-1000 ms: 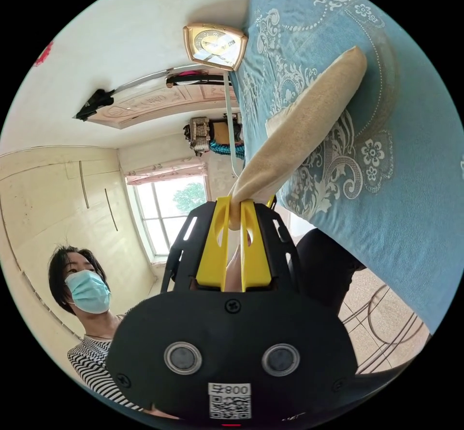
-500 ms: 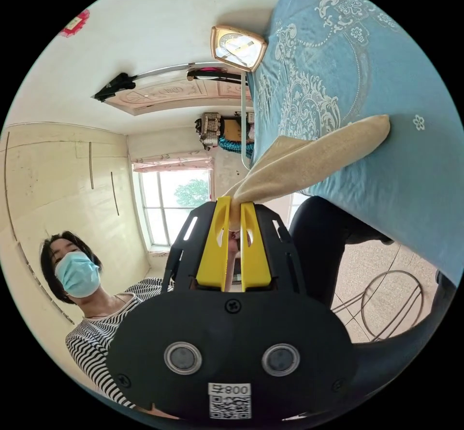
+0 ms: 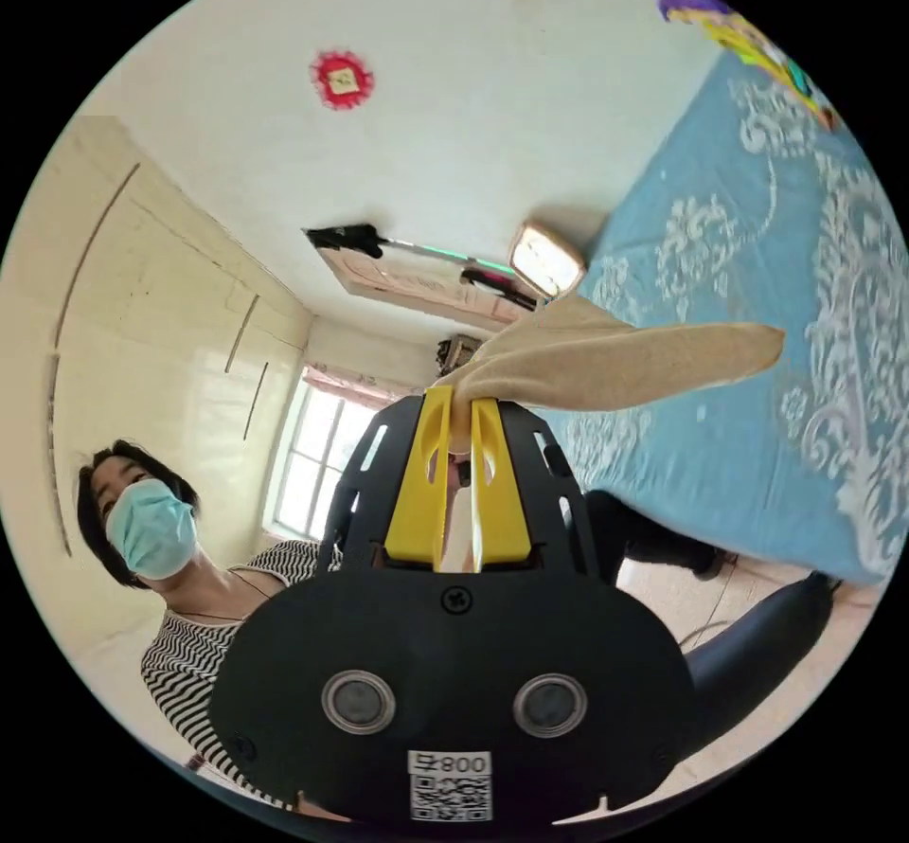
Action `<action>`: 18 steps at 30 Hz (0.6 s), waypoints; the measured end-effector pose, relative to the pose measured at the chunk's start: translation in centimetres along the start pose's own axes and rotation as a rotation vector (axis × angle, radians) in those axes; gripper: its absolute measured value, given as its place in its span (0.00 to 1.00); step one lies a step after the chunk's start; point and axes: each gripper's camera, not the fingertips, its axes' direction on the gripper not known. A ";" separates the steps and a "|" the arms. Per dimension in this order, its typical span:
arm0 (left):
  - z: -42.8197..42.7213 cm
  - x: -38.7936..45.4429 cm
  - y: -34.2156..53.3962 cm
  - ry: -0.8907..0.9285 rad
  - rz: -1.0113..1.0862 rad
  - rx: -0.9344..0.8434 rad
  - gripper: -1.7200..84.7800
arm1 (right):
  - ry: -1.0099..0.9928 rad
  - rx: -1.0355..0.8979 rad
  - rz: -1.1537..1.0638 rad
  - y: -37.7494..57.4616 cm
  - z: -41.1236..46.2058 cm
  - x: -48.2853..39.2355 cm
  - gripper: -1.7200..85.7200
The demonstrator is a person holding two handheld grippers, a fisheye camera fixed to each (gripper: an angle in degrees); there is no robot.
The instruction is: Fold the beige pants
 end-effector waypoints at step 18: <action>70.2 25.1 -21.7 -0.148 0.288 -0.729 0.10 | 0.500 0.621 0.029 9.4 -38.6 3.4 0.04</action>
